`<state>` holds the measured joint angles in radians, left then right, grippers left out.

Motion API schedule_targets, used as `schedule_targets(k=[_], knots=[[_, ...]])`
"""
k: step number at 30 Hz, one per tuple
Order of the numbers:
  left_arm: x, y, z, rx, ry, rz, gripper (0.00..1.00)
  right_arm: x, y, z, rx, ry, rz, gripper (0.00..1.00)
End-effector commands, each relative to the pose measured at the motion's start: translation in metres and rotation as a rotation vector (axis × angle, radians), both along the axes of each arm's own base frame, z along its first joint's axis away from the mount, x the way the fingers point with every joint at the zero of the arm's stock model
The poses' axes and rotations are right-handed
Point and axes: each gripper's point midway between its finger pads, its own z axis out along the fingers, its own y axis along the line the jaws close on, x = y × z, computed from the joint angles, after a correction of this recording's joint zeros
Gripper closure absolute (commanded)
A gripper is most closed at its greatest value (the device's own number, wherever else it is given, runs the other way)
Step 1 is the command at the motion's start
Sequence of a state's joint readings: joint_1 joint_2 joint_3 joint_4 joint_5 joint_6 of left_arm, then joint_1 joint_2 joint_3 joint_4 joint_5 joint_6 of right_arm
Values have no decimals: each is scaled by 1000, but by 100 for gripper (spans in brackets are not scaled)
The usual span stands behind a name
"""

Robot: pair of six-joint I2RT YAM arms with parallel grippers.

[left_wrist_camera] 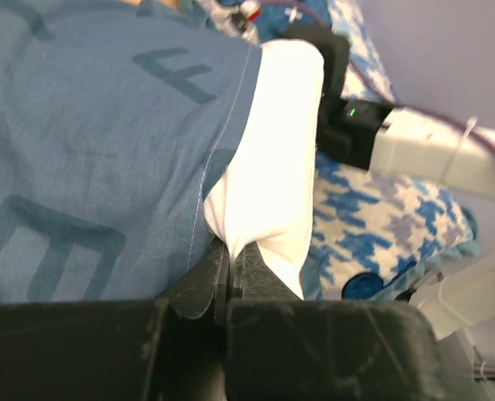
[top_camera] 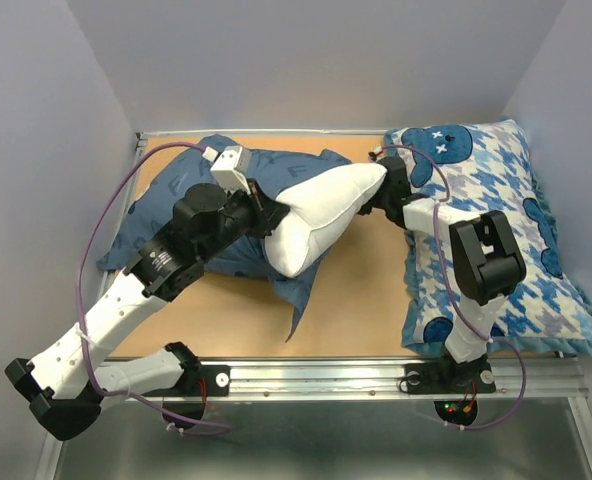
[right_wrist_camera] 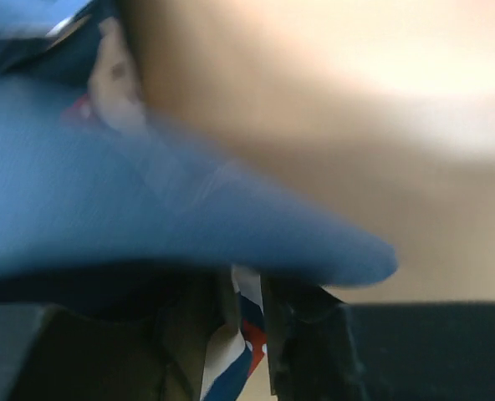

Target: Remove the pillowcase from the pillow

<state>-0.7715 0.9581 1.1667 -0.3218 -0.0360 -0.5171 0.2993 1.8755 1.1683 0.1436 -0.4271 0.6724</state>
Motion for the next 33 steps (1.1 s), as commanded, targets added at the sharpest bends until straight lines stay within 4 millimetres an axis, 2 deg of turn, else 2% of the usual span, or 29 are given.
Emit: schedule_targets(k=[1, 2, 3, 4, 6, 7, 9, 10, 11, 13, 14, 15, 17, 18, 20, 21, 23, 24, 27, 28, 29, 30, 33], knots=[[15, 2, 127, -304, -272, 79, 100, -13, 26, 33, 15, -103, 41, 59], [20, 4, 128, -304, -274, 111, 100, -11, 21, 44, 26, -114, 13, 54], [26, 5, 127, -307, -274, 138, 100, -18, 10, 36, 28, -83, -11, 49], [33, 9, 130, -320, -289, 179, 100, -23, 6, 59, 49, -124, -17, 43], [38, 12, 136, -343, -302, 215, 100, -33, -5, 68, 37, -135, -55, 36], [45, 13, 134, -340, -299, 243, 100, -38, -10, 89, 46, -166, -82, 28], [53, 11, 131, -340, -289, 272, 100, -43, -23, 101, 23, -166, -143, 22], [56, 10, 130, -338, -287, 276, 100, -48, -30, 122, 31, -203, -169, 21], [58, 9, 127, -335, -282, 280, 100, -50, -36, 129, 22, -211, -191, 20], [64, 3, 114, -333, -260, 284, 100, -56, -47, 134, 4, -195, -245, 19], [66, 1, 108, -329, -250, 283, 100, -62, -51, 146, 14, -214, -258, 19], [68, -2, 100, -327, -241, 284, 100, -67, -56, 148, 8, -207, -280, 18], [71, -5, 94, -341, -226, 283, 100, -76, -67, 148, 3, -199, -332, 18], [71, -7, 93, -349, -229, 279, 100, -83, -80, 161, -1, -237, -384, 17], [72, -13, 85, -350, -215, 260, 100, -90, -92, 164, -12, -256, -437, 14], [74, -17, 83, -352, -213, 252, 100, -95, -96, 175, -3, -289, -447, 12], [73, -25, 78, -349, -202, 219, 100, -96, -91, 181, -13, -313, -400, 9], [74, -30, 77, -353, -199, 205, 100, -101, -77, 190, 18, -320, -315, 9], [75, -49, 58, -338, -157, 153, 100, -105, -61, 181, 51, -275, -235, 7], [75, -59, 45, -327, -133, 131, 100, -104, -58, 175, 67, -258, -237, 5], [76, -62, 39, -325, -125, 126, 100, -105, -58, 170, 73, -248, -241, 4], [76, -70, 24, -314, -97, 114, 100, -105, -55, 172, 96, -260, -230, 4], [71, -87, -6, -291, -43, 59, 100, -108, -53, 154, 121, -227, -233, 2]])
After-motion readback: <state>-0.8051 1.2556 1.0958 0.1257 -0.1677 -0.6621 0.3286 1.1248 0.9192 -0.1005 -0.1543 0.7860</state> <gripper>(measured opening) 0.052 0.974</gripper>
